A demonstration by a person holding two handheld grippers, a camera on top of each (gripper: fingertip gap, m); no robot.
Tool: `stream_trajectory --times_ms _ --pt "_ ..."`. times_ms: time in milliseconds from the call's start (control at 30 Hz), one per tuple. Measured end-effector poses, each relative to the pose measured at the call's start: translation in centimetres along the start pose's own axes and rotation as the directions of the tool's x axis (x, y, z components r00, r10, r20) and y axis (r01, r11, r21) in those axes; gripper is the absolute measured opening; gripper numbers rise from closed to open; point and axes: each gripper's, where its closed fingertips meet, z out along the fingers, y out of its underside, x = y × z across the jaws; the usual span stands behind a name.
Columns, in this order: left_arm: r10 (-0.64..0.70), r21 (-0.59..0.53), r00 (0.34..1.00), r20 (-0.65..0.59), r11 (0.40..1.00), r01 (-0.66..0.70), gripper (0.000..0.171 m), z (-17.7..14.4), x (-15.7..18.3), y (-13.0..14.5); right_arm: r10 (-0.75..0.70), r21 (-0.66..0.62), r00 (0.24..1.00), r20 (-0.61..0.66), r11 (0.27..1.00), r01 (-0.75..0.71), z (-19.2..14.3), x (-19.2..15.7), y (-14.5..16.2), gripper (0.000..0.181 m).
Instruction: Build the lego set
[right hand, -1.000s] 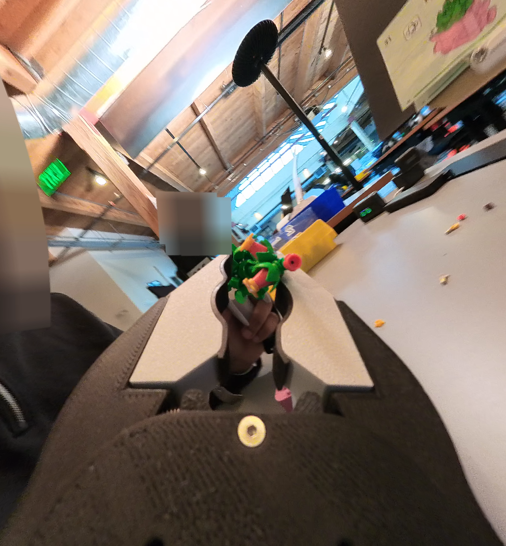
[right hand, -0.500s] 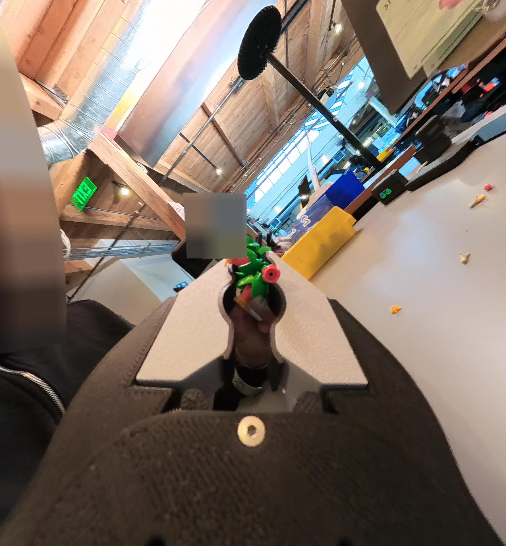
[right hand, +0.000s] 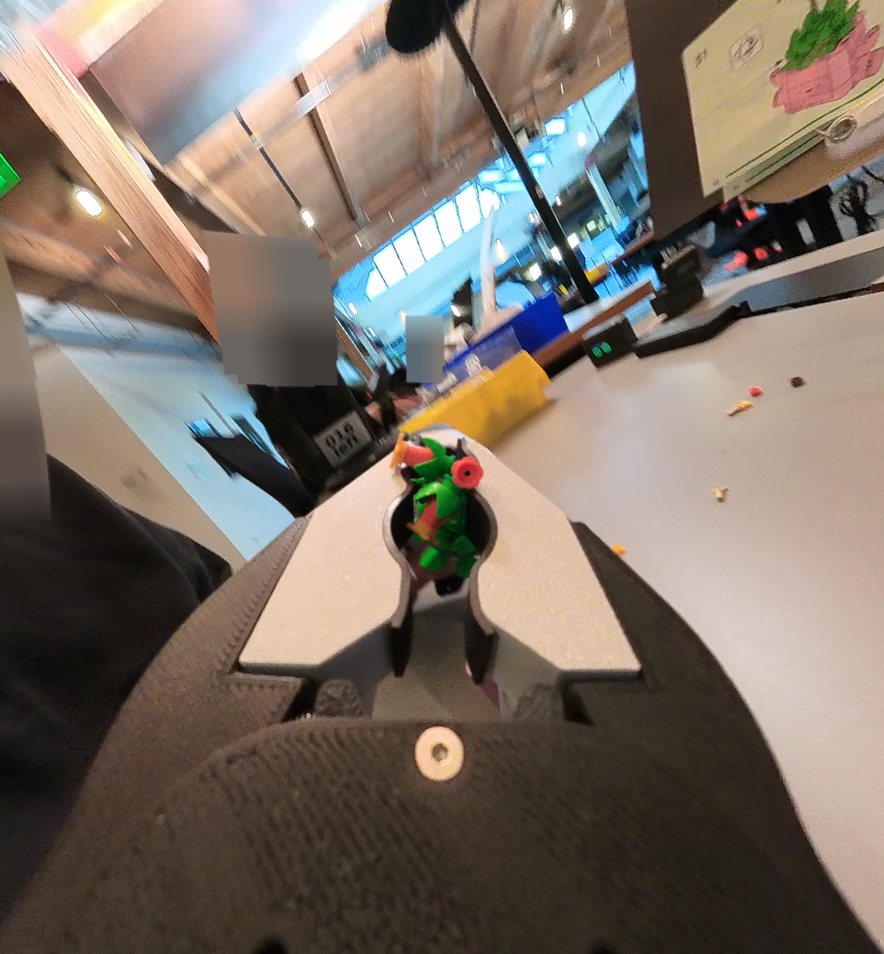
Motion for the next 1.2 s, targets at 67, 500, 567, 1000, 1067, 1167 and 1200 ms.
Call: stream_trajectory --times_ms 67,500,567,1000,1067,1167,1200 --pt "-0.018 0.041 1.000 -0.017 0.999 0.019 0.051 -0.3 0.2 -0.7 -0.051 -0.063 0.998 -0.031 0.997 0.049 0.1 0.0 0.4 0.011" --pt "-0.153 0.100 0.984 -0.090 0.982 0.162 0.039 0.3 0.9 -2.3 -0.304 -0.312 0.943 -0.135 0.916 0.251 1.0 -1.3 1.2 0.012" --pt "-0.162 0.105 0.981 -0.112 0.979 0.173 0.038 0.4 1.2 -2.5 -0.329 -0.347 0.935 -0.130 0.899 0.268 1.1 -1.6 1.5 0.012" --pt "-0.232 0.145 0.921 -0.314 0.947 0.288 0.016 0.3 3.3 -3.2 -0.434 -0.449 0.897 -0.083 0.820 0.355 2.0 -3.5 2.6 0.011" --pt "-0.235 0.148 0.915 -0.328 0.944 0.295 0.009 0.1 3.3 -3.3 -0.412 -0.443 0.909 -0.069 0.829 0.342 2.0 -3.9 2.6 0.011" --pt "-0.249 0.149 0.899 -0.360 0.936 0.319 0.001 -0.2 3.5 -3.4 -0.409 -0.440 0.909 -0.081 0.833 0.336 2.1 -3.8 2.4 0.012" --pt "-0.257 0.145 0.892 -0.372 0.933 0.329 0.001 -0.2 3.6 -3.4 -0.422 -0.444 0.901 -0.094 0.828 0.342 2.0 -3.5 2.3 0.012"
